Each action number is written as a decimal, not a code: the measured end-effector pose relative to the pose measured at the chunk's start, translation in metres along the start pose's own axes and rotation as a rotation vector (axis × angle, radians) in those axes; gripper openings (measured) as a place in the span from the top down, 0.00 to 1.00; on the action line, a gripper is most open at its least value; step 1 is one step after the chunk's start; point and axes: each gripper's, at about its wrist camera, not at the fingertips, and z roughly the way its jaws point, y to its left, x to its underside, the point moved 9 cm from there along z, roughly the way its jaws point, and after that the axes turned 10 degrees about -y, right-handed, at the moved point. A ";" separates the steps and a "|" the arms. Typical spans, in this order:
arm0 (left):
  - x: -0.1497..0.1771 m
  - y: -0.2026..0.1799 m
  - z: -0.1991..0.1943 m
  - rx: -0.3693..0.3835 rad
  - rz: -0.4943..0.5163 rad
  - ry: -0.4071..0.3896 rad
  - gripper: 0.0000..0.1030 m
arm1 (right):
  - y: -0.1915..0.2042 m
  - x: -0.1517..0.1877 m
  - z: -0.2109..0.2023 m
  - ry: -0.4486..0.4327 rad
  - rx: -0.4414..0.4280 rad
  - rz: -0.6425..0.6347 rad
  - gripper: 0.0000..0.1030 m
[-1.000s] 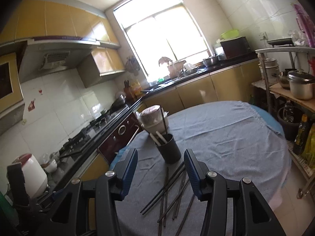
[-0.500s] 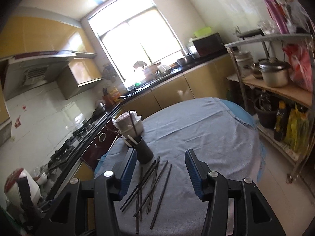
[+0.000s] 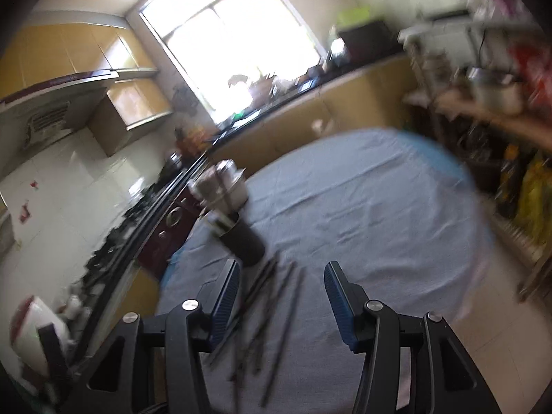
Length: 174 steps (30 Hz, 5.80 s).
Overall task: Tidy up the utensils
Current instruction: 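Grasp a chopstick with the right gripper while the left gripper grasps chopsticks, then lift the held chopsticks with both grippers and carry them above the black holder, then lower the chopsticks into the black holder and open both grippers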
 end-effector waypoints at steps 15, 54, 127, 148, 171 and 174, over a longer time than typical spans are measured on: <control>0.003 -0.015 0.065 0.141 -0.009 0.082 0.35 | -0.003 0.051 0.130 0.319 0.047 0.064 0.69; -0.043 -0.174 0.212 0.335 0.221 0.276 0.67 | -0.116 0.055 0.171 0.533 0.287 -0.023 0.95; -0.091 -0.039 0.056 0.419 -0.153 -0.051 0.94 | -0.059 0.061 0.195 0.492 0.343 -0.200 0.94; -0.242 -0.018 0.077 0.368 -0.242 -0.380 0.94 | 0.105 -0.110 0.156 -0.210 -0.077 -0.174 0.94; -0.311 -0.030 0.155 0.144 -0.256 -0.621 0.94 | 0.131 -0.122 0.218 -0.277 -0.024 -0.277 0.94; -0.300 -0.034 0.157 0.153 -0.245 -0.629 0.93 | 0.126 -0.111 0.223 -0.239 -0.025 -0.278 0.94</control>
